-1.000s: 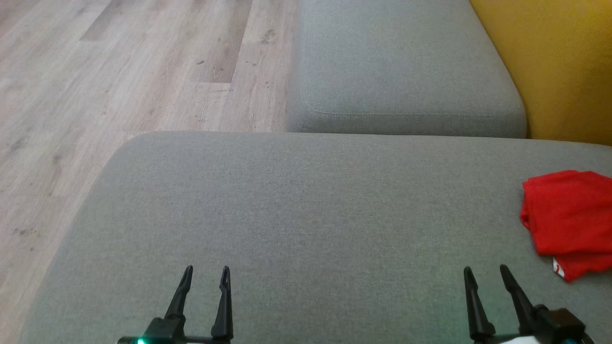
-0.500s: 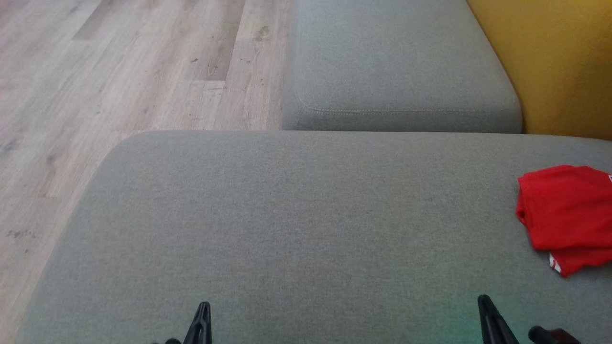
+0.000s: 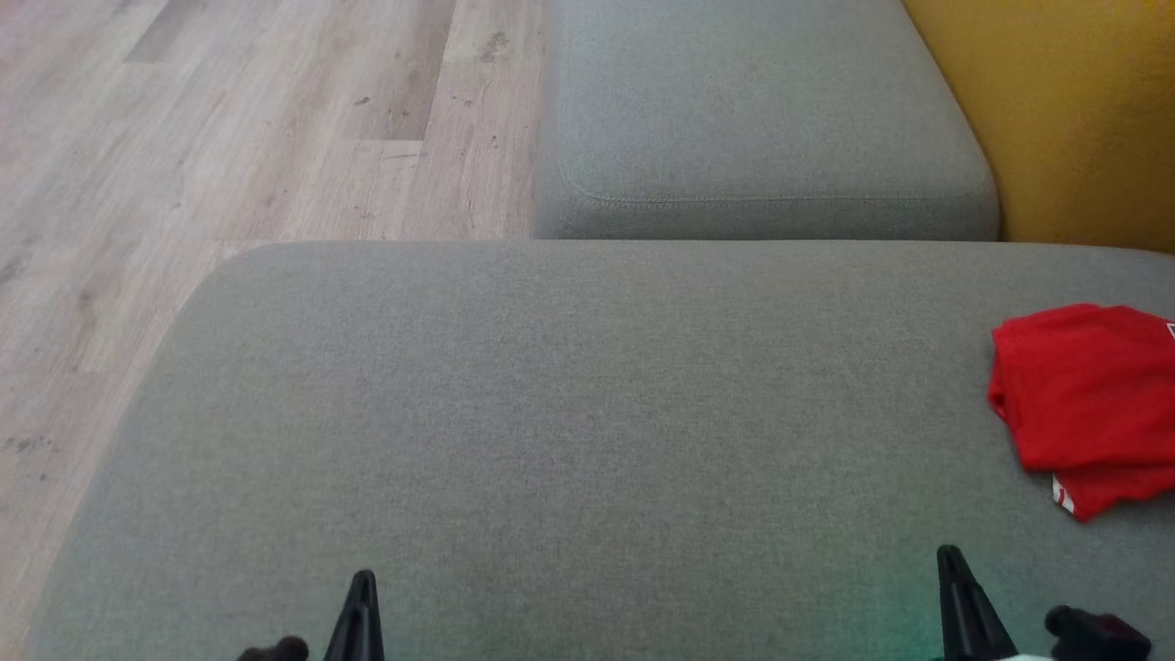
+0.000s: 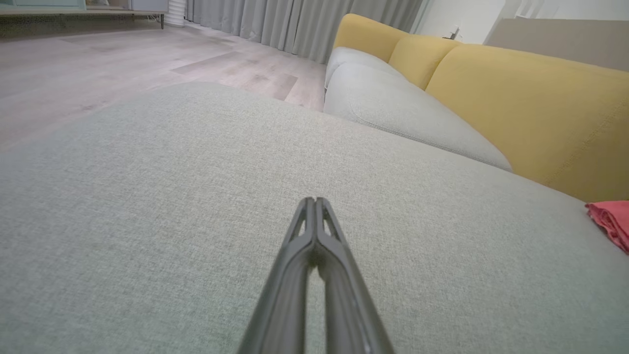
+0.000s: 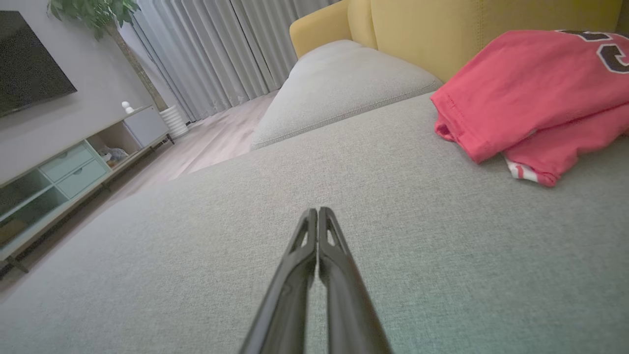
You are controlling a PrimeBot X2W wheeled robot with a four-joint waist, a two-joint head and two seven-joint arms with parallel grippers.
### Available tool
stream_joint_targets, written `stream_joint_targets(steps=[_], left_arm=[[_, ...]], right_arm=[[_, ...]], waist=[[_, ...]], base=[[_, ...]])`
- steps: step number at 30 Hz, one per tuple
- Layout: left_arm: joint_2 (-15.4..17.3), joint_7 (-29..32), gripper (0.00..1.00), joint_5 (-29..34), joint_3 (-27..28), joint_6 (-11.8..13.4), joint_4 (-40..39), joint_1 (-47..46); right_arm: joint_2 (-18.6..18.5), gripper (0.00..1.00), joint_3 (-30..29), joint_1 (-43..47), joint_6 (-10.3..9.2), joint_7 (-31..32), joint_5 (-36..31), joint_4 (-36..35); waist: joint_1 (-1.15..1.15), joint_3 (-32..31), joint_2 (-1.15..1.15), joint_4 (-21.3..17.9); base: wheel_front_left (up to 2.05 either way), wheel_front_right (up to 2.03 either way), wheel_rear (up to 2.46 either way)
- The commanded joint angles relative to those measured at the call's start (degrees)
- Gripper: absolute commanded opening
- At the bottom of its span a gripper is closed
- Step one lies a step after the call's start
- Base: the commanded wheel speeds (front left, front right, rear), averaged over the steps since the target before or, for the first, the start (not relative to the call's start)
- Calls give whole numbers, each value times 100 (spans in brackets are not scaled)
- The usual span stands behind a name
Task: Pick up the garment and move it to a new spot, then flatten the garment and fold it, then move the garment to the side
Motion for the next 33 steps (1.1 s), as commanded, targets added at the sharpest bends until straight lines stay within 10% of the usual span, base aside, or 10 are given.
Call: stream_joint_targets(steps=[1, 33], left_arm=[[-2, 36, 0, -203, 163, -45, -223, -382], [-6, 577, 0, -2289, 708, -312, -366, -713]], right_arm=[[-8, 0, -43, -313, 7, 44, 225, -203], [-18, 0, -270, -802, 17, 571, 2388, -247]], waist=[[0, 19, 0, -11], [0, 293, 0, -159]], base=[[0, 0, 0], [0, 0, 0]])
